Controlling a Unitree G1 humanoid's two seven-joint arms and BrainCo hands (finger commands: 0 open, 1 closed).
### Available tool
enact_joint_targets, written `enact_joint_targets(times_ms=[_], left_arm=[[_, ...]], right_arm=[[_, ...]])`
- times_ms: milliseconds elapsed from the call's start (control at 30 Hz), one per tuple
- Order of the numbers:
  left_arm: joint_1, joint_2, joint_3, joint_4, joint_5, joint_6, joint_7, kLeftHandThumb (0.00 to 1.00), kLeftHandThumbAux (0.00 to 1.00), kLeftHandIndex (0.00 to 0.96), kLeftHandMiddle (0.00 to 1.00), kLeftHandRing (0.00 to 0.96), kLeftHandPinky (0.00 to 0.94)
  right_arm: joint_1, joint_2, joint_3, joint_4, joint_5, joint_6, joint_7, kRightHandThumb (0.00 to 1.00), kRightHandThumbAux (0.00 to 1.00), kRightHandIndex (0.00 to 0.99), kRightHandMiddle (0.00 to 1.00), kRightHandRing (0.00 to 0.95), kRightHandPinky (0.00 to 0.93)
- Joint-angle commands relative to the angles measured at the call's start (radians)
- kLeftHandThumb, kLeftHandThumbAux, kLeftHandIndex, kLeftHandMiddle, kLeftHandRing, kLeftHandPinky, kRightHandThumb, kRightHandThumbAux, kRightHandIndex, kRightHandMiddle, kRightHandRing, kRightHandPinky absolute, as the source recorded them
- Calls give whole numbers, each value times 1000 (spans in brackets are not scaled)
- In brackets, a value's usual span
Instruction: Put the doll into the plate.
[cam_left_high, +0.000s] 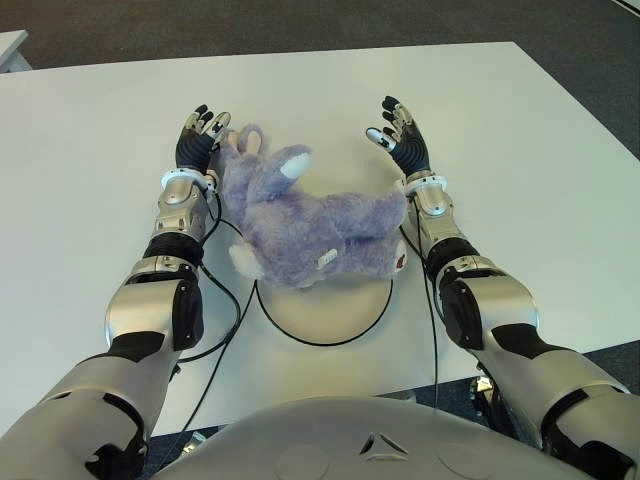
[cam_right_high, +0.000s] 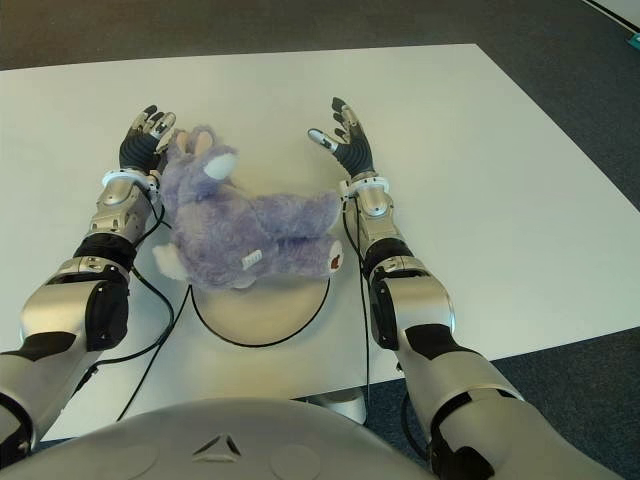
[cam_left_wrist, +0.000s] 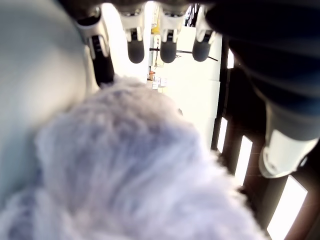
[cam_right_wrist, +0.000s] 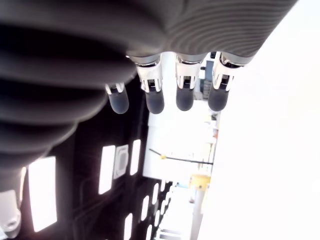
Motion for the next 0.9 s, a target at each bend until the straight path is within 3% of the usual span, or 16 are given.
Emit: enact_joint_targets(times_ms=[33, 467, 900], left_arm=[[49, -5, 3, 30, -2, 35, -16, 120, 608, 0, 50, 34, 24], [54, 2, 6, 31, -5, 34, -25, 102, 632, 0, 55, 40, 22], [61, 6, 5, 27, -5, 31, -36, 102, 624, 0, 48, 35, 30]], right_arm=[[34, 20, -44, 37, 47, 32, 25, 0, 559, 0, 2, 0, 0], [28, 16, -137, 48, 116, 109, 31, 0, 600, 4, 7, 0, 0], [30, 13, -190, 54, 147, 147, 44, 0, 635, 2, 7, 0, 0]])
